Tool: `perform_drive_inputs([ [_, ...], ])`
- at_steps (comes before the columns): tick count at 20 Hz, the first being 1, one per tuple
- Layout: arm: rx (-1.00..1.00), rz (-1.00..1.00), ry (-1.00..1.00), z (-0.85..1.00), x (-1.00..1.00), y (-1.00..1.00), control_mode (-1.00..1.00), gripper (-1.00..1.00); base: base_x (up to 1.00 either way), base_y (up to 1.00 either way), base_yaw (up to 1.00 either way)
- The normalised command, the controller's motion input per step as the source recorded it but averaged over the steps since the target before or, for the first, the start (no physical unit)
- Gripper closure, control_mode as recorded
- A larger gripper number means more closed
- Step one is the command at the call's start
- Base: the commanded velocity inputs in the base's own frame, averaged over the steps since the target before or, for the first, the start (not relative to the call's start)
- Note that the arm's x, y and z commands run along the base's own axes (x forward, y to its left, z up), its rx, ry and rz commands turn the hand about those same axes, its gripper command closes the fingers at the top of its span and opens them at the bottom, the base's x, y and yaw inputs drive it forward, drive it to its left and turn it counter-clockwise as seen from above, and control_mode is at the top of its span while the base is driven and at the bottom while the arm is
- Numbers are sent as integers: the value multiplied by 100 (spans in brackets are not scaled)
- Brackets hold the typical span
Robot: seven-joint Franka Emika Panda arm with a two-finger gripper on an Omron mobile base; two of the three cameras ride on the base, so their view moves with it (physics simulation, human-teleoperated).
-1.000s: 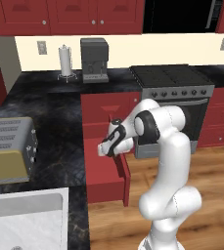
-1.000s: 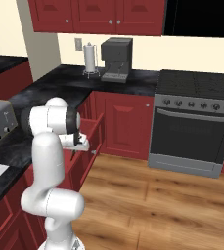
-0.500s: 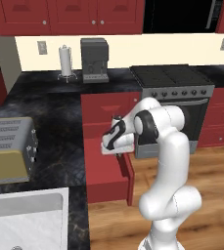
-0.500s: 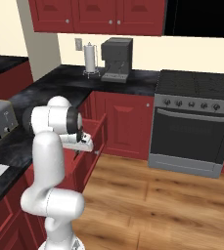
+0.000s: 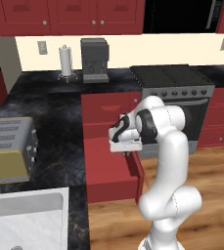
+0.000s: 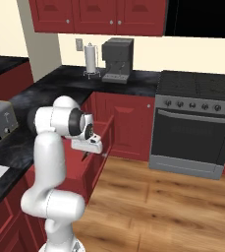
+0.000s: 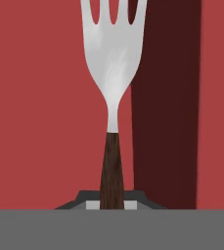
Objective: Pick up the metallic utensils from the counter and place them in the open drawer. Make sure not to pick up any wooden utensils.
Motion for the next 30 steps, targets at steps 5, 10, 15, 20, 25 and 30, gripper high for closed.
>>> perform_drive_inputs([
  [5, 0, 0, 10, -1, 23, -84, -100, 100, 0, 0, 0],
  [10, 0, 0, 10, -1, 23, -89, -100, 100, 0, 0, 0],
  [15, 0, 0, 11, -14, 27, -89, -100, 100, 0, 0, 0],
  [20, 0, 0, 8, -13, 33, -89, -100, 100, 0, 0, 0],
  [25, 7, 0, -1, 17, 11, -49, -100, 100, 0, 0, 0],
  [30, 15, 6, -13, 29, 0, 8, -100, 100, 0, 0, 0],
])
